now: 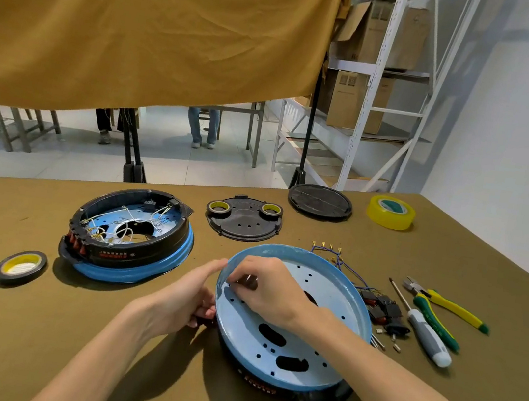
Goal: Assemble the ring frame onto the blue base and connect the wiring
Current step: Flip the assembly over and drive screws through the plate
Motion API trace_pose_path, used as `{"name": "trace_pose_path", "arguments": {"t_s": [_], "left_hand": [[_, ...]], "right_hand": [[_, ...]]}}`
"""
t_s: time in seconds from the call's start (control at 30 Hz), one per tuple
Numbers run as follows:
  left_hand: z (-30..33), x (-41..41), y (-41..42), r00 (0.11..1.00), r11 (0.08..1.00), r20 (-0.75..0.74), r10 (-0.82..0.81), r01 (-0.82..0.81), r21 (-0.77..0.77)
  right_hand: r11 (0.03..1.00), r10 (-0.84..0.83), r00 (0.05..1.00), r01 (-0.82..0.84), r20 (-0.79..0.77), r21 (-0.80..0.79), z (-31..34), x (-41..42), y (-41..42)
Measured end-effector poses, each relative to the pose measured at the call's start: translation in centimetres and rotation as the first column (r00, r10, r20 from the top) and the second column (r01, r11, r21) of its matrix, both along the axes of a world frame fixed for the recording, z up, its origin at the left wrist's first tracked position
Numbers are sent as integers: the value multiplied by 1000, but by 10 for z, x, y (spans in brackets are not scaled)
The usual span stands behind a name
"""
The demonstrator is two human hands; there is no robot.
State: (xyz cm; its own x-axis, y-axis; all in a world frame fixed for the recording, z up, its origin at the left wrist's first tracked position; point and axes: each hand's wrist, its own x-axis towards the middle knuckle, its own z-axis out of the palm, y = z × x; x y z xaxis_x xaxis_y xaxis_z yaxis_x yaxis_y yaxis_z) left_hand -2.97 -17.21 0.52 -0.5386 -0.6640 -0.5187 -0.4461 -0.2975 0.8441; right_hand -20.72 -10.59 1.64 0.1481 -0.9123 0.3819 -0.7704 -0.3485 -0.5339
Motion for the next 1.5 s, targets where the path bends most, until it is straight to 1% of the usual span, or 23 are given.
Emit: {"name": "trace_pose_path", "arguments": {"t_s": [0.13, 0.23, 0.37, 0.7, 0.87, 0.97, 1.1, 1.27, 1.37, 1.43, 1.5], "left_hand": [[-4, -8, 3, 998, 997, 7, 61, -60, -38], [-11, -11, 3, 996, 993, 6, 85, -84, -80], [-19, -12, 3, 995, 988, 31, 91, -86, -128], [-25, -16, 4, 992, 976, 70, 103, -88, -199], [-27, -18, 6, 987, 967, 95, 130, -105, -232], [-26, -19, 6, 985, 965, 110, 134, -104, -239], [-22, -21, 8, 982, 961, 120, 147, -113, -253], [-18, -18, 14, 988, 961, 98, 122, -93, -260], [-14, -12, 14, 993, 976, 70, 90, -74, -205], [-11, -8, 13, 997, 991, 29, 67, -63, -118], [-11, -3, 15, 998, 998, -46, 51, -52, -22]], "right_hand": [[995, -36, 996, 27, 80, 100, 3, -2, -3], [980, -43, 996, 26, 81, 195, 7, -3, -6], [954, -118, 985, 78, 123, 290, 13, -3, -13], [886, -203, 977, 157, 62, 436, 21, -1, -20], [866, -216, 976, 204, -26, 457, 23, 3, -19], [870, -223, 972, 230, -69, 437, 23, 5, -16], [894, -191, 968, 240, -162, 379, 21, 9, -11], [913, -119, 964, 200, -237, 355, 24, 11, -4], [932, -103, 979, 157, -177, 325, 30, 10, -2], [938, -72, 988, 114, -137, 328, 35, 7, -1], [947, -69, 985, 115, -160, 299, 36, 4, 2]]}}
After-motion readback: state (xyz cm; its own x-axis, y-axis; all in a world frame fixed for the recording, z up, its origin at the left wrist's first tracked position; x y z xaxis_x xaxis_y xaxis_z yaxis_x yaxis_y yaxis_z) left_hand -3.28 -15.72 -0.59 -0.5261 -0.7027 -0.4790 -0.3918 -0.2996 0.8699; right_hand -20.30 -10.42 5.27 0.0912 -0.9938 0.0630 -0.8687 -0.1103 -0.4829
